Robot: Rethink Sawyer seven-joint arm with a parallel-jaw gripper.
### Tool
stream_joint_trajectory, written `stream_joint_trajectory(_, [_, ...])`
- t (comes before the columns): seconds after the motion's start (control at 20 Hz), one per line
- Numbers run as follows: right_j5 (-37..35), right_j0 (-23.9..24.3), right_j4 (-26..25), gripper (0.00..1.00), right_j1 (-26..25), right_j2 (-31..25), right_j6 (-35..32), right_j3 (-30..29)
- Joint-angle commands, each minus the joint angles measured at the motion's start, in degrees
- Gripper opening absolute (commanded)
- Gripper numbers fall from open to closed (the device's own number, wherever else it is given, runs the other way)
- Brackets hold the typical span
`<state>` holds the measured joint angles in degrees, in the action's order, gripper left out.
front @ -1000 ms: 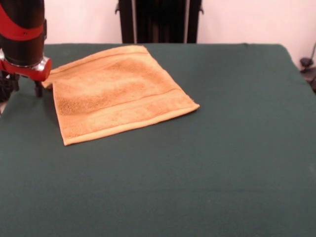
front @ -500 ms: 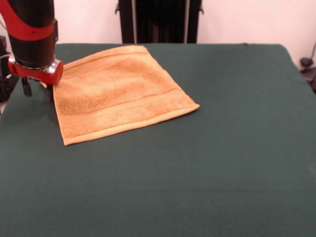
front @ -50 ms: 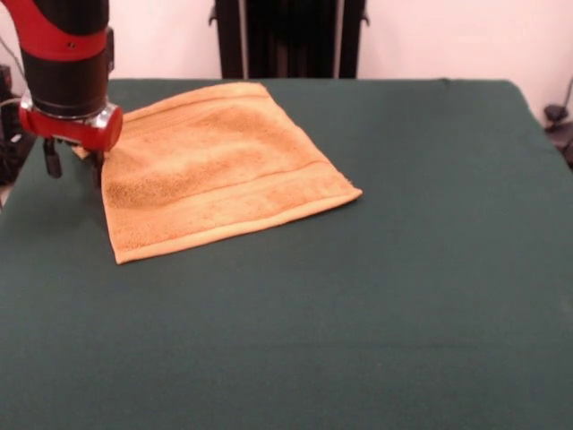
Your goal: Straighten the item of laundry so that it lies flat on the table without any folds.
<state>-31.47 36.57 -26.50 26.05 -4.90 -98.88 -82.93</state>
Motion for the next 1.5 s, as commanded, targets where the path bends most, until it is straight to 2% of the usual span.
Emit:
stream_joint_trajectory(0.05, [4.21,-2.49,2.55,1.00,-1.66,-7.39,-4.11,-5.14])
stream_joint_trajectory(0.5, [4.96,-2.13,2.32,1.00,-2.43,-7.57,-2.84,-4.55])
stream_joint_trajectory(0.75, [1.04,-1.56,3.76,1.00,-0.50,-8.22,-1.27,-5.02])
stream_joint_trajectory(1.35, [1.60,3.04,2.46,1.00,-3.08,-11.44,3.46,-3.72])
stream_joint_trajectory(1.5, [-1.03,4.08,3.17,1.00,-0.36,-12.15,4.18,-5.04])
